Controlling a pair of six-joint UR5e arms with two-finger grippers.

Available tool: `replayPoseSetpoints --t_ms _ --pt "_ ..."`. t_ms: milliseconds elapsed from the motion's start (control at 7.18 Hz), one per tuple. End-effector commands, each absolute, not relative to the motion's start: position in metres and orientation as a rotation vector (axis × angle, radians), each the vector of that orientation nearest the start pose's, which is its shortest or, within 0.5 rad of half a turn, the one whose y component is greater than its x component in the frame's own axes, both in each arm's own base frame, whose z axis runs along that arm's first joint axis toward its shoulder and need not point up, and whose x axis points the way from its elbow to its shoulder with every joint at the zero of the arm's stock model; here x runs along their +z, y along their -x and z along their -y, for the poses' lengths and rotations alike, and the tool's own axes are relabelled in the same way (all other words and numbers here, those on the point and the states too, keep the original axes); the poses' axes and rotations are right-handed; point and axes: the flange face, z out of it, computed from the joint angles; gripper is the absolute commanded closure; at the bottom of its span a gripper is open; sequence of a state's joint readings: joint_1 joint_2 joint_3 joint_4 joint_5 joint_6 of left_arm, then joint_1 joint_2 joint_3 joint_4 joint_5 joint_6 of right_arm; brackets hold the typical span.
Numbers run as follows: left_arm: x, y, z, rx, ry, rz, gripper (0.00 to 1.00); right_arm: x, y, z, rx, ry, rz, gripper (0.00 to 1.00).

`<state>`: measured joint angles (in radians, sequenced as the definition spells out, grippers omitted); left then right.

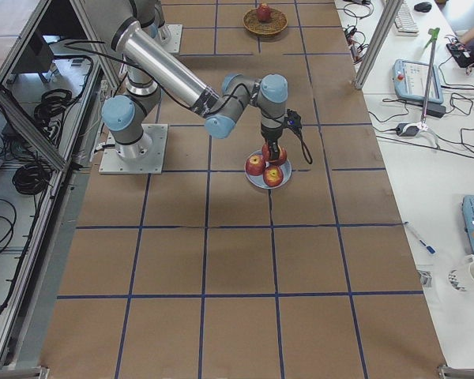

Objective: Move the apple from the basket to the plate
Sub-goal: 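Carry the apple with the right gripper onto the white plate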

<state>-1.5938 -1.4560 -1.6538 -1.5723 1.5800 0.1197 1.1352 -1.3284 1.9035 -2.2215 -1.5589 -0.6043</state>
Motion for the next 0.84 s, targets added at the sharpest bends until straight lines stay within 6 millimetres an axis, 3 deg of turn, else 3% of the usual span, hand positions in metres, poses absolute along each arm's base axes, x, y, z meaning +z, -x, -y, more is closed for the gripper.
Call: replayPoseSetpoints --t_ms 0,139,279,557,697 --pt "0.499 0.143 0.444 -0.043 -0.223 -3.123 0.01 0.265 0.106 0.546 -0.117 0.268 -3.160 0.37" --pt "0.499 0.143 0.444 -0.040 -0.223 -3.123 0.01 0.265 0.106 0.545 -0.112 0.268 -3.163 0.30" --pt "0.499 0.143 0.444 -0.040 -0.223 -3.124 0.01 0.266 0.107 0.545 -0.108 0.268 -3.171 0.00" --pt "0.499 0.143 0.444 -0.040 -0.223 -3.124 0.01 0.277 0.107 0.545 -0.132 0.249 -3.179 0.00" --pt "0.499 0.143 0.444 -0.040 -0.223 -3.124 0.01 0.293 0.107 0.549 -0.166 0.252 -3.189 0.00"
